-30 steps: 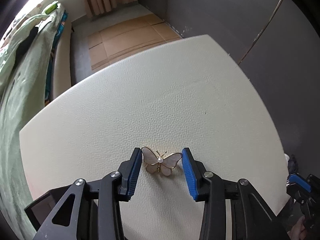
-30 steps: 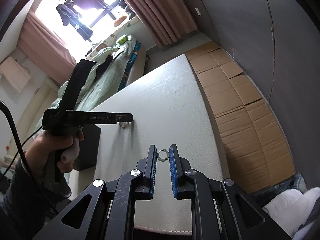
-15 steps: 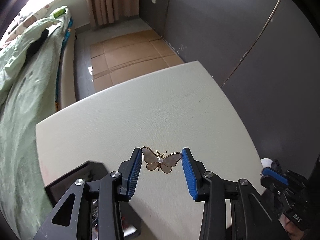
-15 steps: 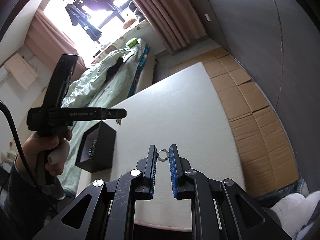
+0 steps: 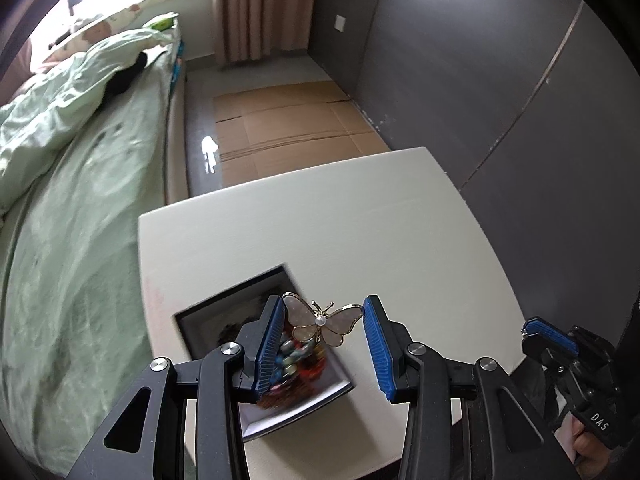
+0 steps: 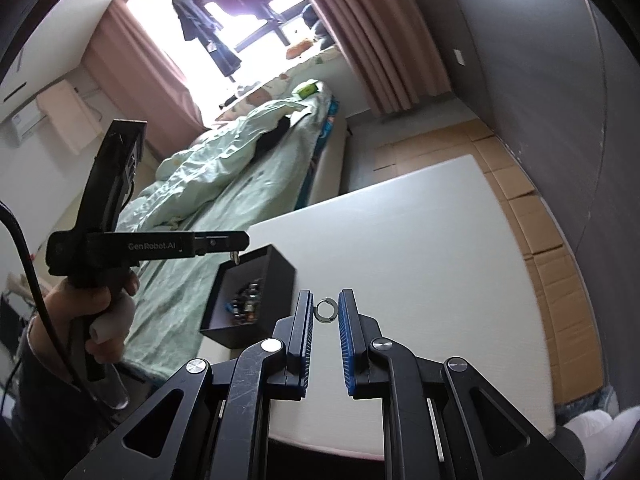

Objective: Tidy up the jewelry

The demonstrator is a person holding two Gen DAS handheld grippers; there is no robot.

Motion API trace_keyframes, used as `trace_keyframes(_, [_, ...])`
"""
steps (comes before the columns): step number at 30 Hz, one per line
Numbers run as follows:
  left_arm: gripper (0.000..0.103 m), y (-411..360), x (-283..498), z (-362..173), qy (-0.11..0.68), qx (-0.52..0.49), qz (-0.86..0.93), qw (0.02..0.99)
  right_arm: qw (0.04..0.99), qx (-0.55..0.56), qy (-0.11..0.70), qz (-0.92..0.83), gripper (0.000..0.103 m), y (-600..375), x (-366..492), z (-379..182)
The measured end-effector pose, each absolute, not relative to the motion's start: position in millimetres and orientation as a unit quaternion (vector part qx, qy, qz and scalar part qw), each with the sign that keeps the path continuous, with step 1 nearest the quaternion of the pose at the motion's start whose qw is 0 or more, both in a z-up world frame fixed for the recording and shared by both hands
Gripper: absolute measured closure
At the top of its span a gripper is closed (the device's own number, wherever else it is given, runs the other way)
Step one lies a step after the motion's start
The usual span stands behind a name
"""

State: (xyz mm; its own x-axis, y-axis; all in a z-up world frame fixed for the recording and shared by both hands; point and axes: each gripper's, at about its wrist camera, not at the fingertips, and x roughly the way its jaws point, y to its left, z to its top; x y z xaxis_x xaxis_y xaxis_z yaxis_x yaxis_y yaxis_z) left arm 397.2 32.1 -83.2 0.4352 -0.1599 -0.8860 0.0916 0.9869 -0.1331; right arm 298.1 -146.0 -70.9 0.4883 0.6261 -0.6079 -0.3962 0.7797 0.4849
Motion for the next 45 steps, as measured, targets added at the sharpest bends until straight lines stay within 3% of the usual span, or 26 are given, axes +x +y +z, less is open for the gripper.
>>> trace_keyframes(5, [0.060,57,388,-90,0.534,-0.057,-0.063,0.841,0.850,0.123,0.407,0.310,0.089,-127,292,-64])
trace_keyframes(9, [0.037,72,379,-89,0.530,-0.085,-0.064,0.841,0.848,0.111,0.409,0.318,0.089,-111,287,-59])
trace_keyframes(10, [0.036,75,377,-87,0.525,-0.087,-0.063,0.844,0.848,0.108,0.409,0.319,0.089,-107,286,-58])
trace_keyframes(37, [0.035,163,312,-65,0.480,-0.149,-0.021,0.864,0.812,0.065,0.433,0.386,0.088,22,329,-58])
trace_keyframes(38, [0.035,165,311,-65,0.480,-0.151,-0.020,0.864,0.807,0.065,0.440,0.388,0.082,24,331,-59])
trace_keyframes(39, [0.035,166,311,-65,0.479,-0.153,-0.020,0.864,0.800,0.069,0.454,0.387,0.059,25,334,-62])
trace_keyframes(41, [0.031,166,310,-65,0.477,-0.157,-0.022,0.864,0.795,0.080,0.470,0.375,0.033,22,335,-65])
trace_keyframes(45, [0.028,158,308,-65,0.475,-0.157,-0.032,0.865,0.799,0.098,0.466,0.368,0.032,4,327,-61])
